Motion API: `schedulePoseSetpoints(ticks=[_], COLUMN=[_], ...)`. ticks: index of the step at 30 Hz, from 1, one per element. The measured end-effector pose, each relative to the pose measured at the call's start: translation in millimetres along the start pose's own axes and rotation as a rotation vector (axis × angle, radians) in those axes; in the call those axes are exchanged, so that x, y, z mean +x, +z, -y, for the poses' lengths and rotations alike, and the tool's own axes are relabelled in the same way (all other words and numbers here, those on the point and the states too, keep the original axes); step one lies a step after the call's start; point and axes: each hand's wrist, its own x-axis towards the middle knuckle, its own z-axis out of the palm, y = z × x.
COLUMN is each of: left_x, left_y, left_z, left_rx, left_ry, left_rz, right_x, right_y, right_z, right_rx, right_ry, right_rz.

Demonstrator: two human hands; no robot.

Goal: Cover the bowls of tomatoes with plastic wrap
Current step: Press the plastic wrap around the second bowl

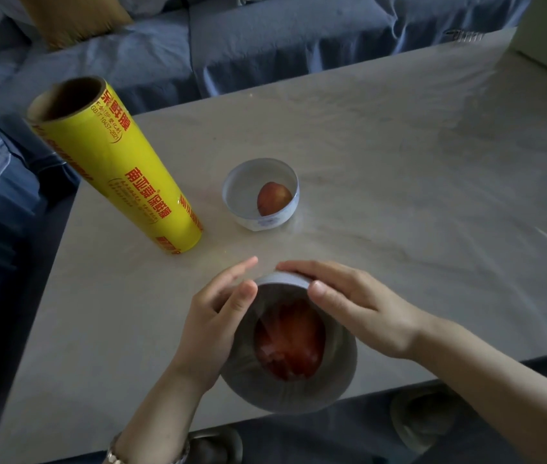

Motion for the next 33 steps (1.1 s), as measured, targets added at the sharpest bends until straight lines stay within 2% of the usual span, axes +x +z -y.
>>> schedulePoseSetpoints(ticks=[6, 11, 16, 21, 23, 25, 27, 30, 33], left_x=[-8.6, -6.0, 7.2, 28.9, 41.2, 49.6, 48.7, 35.9, 27.3], left_y=[1.2, 5.7, 8.5, 19.9, 20.5, 18.4, 13.3, 7.3, 4.1], left_z=[6.5, 9.9, 6.0, -4.7, -10.0, -11.0, -8.2, -4.0, 1.0], left_rx=[-0.025, 0.004, -0.128, -0.195, -0.207, -0.096, 0.078, 0.061, 0.066], left_ry=[-0.071, -0.112, -0.178, -0.396, -0.429, -0.395, -0.333, -0.38, -0.431], left_rz=[0.022, -0.015, -0.067, 0.041, 0.039, -0.015, -0.073, -0.102, -0.083], right_x=[12.8, 11.5, -6.8, -16.7, -19.3, -19.9, -16.9, -2.5, 18.0], right_y=[-0.3, -15.6, -29.0, -24.3, -22.9, -24.0, -27.1, -33.9, -37.3], right_z=[2.7, -0.2, -11.3, -21.6, -23.2, -25.5, -30.6, -38.8, -44.8], right_rx=[0.044, 0.032, 0.299, 0.501, 0.562, 0.644, 0.74, 0.806, 0.866], right_ry=[0.144, 0.248, 0.359, 0.421, 0.452, 0.506, 0.564, 0.577, 0.568], right_rz=[0.197, 0.225, 0.252, 0.031, -0.031, -0.132, -0.3, -0.577, -0.773])
